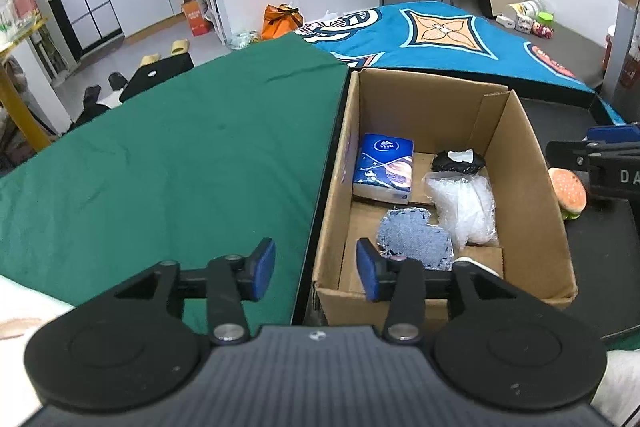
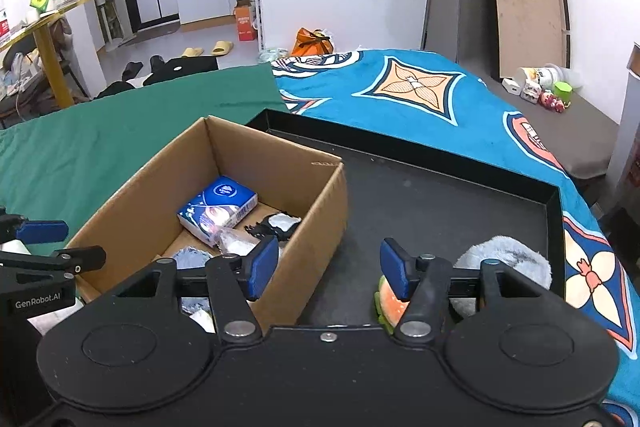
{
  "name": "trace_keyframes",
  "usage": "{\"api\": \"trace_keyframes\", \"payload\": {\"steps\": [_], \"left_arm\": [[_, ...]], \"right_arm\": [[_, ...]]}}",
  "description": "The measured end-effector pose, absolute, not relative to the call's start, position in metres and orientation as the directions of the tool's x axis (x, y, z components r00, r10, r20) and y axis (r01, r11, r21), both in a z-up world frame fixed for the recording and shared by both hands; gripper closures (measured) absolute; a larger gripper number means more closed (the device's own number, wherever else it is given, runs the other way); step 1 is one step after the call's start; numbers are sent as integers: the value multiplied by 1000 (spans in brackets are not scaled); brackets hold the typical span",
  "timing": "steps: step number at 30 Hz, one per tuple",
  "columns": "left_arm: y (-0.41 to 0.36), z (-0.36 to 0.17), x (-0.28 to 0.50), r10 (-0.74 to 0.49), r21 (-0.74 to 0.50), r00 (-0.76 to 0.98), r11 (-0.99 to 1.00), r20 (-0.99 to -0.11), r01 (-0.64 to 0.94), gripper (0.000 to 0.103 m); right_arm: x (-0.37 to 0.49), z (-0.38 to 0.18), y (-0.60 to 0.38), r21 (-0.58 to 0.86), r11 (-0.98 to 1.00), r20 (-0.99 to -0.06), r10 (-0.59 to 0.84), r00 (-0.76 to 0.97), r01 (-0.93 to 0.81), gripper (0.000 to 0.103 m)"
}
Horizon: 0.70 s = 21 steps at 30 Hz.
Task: Organize soft objects
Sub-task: 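Move the right gripper to the hamburger plush and grasp it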
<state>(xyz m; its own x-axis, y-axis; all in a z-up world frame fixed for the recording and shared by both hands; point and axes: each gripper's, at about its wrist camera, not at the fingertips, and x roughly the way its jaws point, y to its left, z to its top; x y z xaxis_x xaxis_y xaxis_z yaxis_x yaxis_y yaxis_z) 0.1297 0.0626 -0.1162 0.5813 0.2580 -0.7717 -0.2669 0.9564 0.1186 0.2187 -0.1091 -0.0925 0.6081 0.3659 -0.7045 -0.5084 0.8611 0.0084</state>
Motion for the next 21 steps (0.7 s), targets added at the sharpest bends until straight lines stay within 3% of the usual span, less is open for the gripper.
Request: {"api": "trace_keyframes", "payload": {"steps": [2, 9, 11, 21], "left_arm": [[60, -117, 132, 272, 139, 576, 955, -771, -264, 49], [50, -119, 135, 310, 203, 571, 948, -760, -245, 45], [49, -120, 137, 320, 216, 568, 945, -759, -245, 38], [38, -124, 144, 371, 288, 542, 928, -754, -236, 34]], "right_arm": [[221, -93, -114, 15, 866, -705, 364, 609, -500, 45], [231, -104, -133, 43, 889, -709, 349, 613, -456, 41], [234, -110, -138, 44, 893, -715, 341, 611, -447, 42], [243, -137, -157, 72, 906, -745, 326, 582, -416, 42]]}}
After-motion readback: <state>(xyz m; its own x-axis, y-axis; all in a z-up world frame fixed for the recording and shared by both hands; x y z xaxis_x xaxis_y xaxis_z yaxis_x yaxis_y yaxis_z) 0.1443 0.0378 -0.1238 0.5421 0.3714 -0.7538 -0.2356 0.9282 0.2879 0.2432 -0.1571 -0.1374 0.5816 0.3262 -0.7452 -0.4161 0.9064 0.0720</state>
